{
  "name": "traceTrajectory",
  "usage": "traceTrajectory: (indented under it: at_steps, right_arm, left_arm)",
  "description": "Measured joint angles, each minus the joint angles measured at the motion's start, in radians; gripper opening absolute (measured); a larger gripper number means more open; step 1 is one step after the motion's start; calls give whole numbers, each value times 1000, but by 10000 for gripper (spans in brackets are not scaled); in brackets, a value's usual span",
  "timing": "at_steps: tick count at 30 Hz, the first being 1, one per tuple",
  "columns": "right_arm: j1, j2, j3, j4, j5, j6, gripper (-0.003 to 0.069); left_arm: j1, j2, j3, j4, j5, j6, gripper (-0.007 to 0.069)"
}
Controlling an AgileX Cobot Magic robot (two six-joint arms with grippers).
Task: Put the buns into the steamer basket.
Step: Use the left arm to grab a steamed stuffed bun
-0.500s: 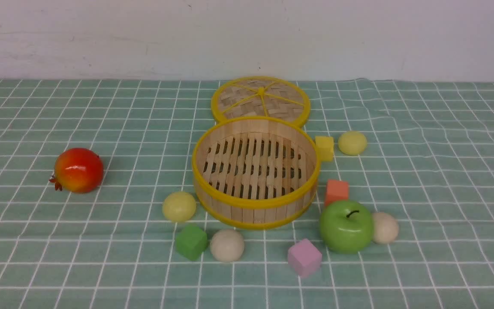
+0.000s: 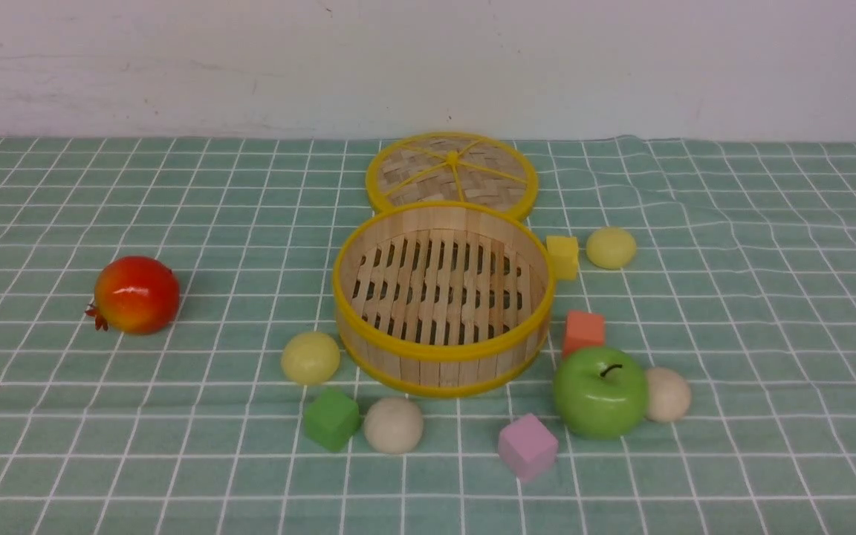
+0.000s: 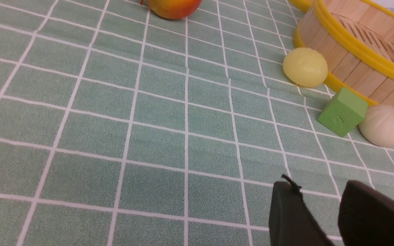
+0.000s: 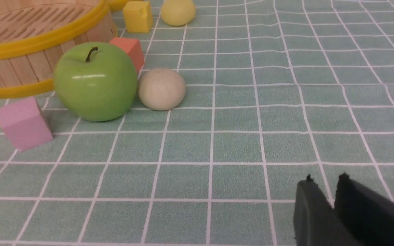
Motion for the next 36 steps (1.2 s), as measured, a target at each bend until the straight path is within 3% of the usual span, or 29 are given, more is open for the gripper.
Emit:
traceTrajectory:
  at_steps: [15,22,26,29,33,36]
  right_arm:
    - [0,0,0,0,0,0,113]
    - [0,0,0,0,0,0,113]
    - [0,0,0,0,0,0,113]
    - [0,0,0,0,0,0,113]
    - [0,0,0,0,0,0,113]
    - [0,0,0,0,0,0,113]
  left_arm:
    - [0,0,0,-5,-20,0,219]
    - [0,0,0,-347,-315,-171,228]
    - [0,0,-2,-433,-424,-203,216]
    - [0,-1,-45,-454,-356,-222,159]
    - [0,67,-271,-376,-80,-131,-4]
    - [0,239,-447,-313,188,-53,-14]
